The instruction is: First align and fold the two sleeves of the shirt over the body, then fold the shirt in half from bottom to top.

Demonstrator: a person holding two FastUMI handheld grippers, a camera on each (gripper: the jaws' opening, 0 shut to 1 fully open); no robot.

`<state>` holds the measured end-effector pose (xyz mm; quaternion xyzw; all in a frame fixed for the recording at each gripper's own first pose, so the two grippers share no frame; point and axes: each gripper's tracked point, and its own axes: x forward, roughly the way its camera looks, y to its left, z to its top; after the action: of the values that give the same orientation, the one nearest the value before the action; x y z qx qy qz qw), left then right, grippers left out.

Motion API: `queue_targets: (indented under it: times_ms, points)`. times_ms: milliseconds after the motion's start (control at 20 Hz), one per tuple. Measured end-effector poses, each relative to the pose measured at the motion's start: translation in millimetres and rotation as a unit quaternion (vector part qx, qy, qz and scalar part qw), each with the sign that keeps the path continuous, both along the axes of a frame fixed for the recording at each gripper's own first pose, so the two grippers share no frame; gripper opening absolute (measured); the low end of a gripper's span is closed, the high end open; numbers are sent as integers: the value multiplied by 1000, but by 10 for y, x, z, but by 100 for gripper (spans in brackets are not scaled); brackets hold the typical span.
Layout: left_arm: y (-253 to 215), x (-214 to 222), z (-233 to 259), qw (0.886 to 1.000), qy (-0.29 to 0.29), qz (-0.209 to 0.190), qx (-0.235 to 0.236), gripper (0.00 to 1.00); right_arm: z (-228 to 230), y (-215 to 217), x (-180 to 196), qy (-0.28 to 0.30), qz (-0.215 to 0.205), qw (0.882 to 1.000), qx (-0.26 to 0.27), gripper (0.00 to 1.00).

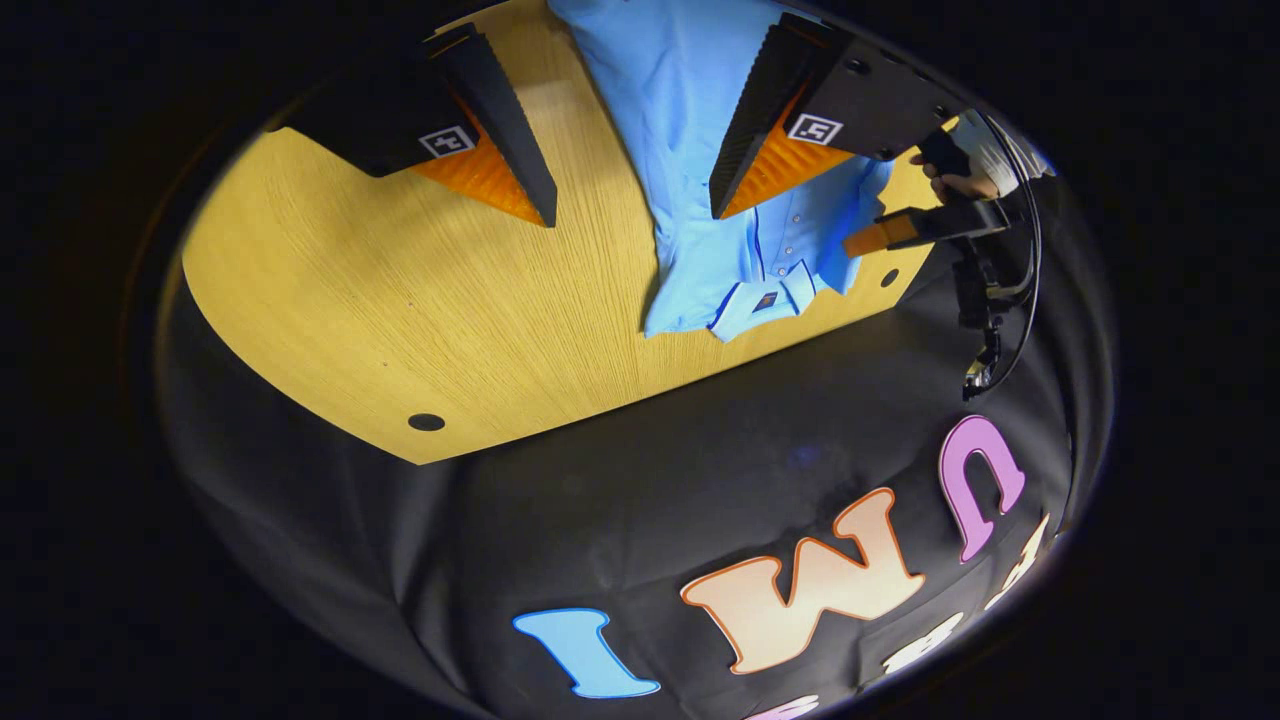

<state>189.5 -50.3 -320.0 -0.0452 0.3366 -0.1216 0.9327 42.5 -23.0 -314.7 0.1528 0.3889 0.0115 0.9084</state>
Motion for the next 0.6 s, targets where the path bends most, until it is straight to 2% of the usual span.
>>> queue_targets:
  times_ms: [50, 200, 250, 600]
  points:
    - [-29, -60, 66, 1000, -5, -4, -18, 17, 41, 24, 10, -7, -2, 1000, 0, 97]
    - [94, -245, 239, 999, -36, 10, -15, 100, 268, 115, -58, -42, 13, 999, 0, 97]
    - [145, -349, 354, 999, -50, 14, -13, 94, 321, 128, -125, -52, 23, 998, -8, 97]
    - [429, -1299, 832, 993, -114, -4, 23, 96, 692, 232, -680, -98, 66, 991, -57, 97]
